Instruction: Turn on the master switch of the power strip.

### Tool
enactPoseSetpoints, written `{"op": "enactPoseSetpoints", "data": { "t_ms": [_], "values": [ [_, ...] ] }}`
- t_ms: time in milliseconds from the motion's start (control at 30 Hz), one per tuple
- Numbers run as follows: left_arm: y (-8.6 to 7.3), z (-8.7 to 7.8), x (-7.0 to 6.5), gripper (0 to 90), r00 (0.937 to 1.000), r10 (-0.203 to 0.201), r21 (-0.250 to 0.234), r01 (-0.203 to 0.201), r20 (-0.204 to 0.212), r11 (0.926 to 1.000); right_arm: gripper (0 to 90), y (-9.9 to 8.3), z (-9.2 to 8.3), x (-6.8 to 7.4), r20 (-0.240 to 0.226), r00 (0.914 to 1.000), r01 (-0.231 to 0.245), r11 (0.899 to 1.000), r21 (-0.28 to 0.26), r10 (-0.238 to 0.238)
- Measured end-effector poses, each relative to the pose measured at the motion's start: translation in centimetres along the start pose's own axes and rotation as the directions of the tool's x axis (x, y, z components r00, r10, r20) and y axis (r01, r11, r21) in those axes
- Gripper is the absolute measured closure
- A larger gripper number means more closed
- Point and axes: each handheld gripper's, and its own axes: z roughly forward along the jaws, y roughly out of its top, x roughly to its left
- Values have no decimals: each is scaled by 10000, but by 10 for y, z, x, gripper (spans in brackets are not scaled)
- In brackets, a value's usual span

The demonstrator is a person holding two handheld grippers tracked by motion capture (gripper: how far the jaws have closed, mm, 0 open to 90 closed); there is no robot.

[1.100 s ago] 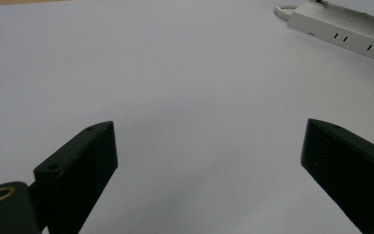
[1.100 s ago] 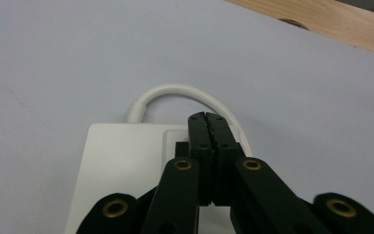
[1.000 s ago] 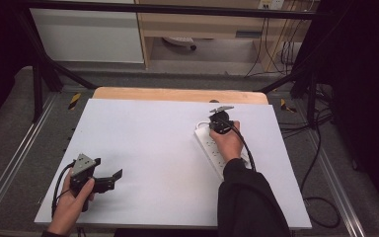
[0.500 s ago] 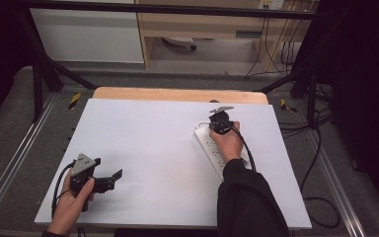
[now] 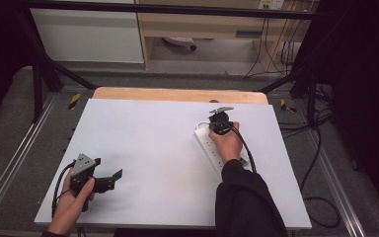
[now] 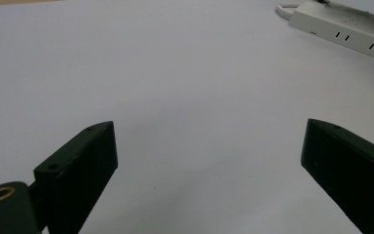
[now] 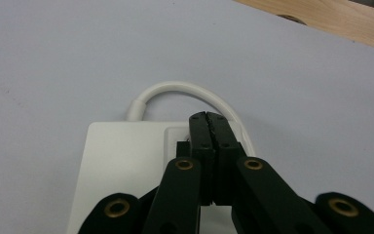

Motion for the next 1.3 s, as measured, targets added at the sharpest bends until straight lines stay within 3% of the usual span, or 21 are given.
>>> {"op": "enactPoseSetpoints", "data": {
  "t_ms": [167, 1300],
  "values": [
    [0, 0, 0, 63, 10000, -6, 2, 6, -13, 10000, 900, 0, 0, 2, 161, 9997, 169, 9998, 52, -170],
    [0, 1, 0, 63, 10000, 74, 83, -74, -47, 9999, 900, 0, 0, 2, 125, 9999, 52, 10000, 33, -52]
  ]
}}
